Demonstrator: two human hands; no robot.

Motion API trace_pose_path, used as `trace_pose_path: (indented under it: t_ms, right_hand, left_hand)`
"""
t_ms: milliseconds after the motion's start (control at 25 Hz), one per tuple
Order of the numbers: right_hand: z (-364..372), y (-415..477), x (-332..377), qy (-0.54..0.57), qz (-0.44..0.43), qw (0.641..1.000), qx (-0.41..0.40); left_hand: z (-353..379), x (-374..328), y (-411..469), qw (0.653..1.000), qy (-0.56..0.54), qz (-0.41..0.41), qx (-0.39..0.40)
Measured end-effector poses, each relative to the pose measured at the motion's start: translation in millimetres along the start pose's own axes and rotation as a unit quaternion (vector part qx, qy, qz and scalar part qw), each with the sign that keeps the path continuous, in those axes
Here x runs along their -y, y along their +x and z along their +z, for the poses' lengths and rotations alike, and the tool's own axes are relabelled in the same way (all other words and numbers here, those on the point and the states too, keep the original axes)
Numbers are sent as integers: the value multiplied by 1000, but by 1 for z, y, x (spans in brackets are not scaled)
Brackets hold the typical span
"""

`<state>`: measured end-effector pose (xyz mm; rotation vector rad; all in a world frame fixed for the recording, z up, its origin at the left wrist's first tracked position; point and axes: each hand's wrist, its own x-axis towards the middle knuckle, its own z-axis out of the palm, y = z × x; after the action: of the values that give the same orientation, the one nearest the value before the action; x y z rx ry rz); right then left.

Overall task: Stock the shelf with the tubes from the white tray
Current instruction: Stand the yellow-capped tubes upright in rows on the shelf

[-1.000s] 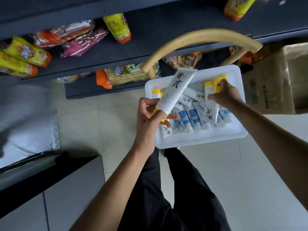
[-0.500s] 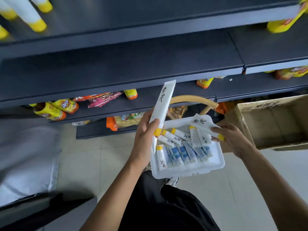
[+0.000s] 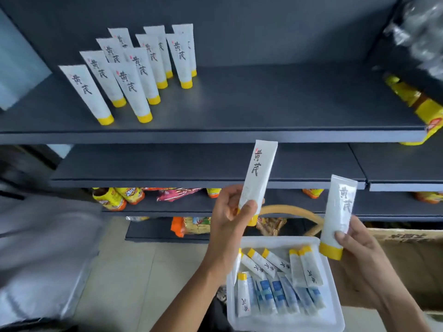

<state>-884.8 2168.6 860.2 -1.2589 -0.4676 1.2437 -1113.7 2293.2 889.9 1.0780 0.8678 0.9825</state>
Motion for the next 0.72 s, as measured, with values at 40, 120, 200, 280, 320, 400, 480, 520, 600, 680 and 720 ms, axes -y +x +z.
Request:
trace_pose_path:
  t_ms: [40,120,200,280,320,400,480,520,600,680,720]
  right_hand:
    - [12,3,8,-10,-24,1000,-8]
    - [37,13,23,-40,-74,996,-20]
    - [61,28,36,-88,-112,989,-40]
    - [79,42,46,-116,-135,983,-52]
    - [89,50,51,-128,-146,980,-54]
    - [108,65,60,-149,-155,975,-55]
    - [128,78,67,-159,-163,972,-53]
    - [136,85,70,-166,-168,970,-54]
    - [148,96,72,-171,-172,968,-59]
    - [159,106,74,-167,-171,970,-54]
    - [166,109,76,-167,-168,970,-45]
  left_hand:
    - [-3,-7,8,1000,-17,5,2]
    - [-11,-22,26,999,-35,17,14]
    - [-18,-34,45,999,-33,35,26]
    - [-24,-42,60,998,-21,55,27]
    - [-27,-47,69,997,-19,66,25]
    - [-34,-55,89,996,-22,81,16]
    - [-41,-64,110,995,-10,97,1]
    - [-44,-70,121,995,2,104,-9]
    - [-50,-81,142,990,42,127,-38]
    - [-58,-93,167,981,96,156,-69]
    - [-62,-97,180,975,123,166,-84]
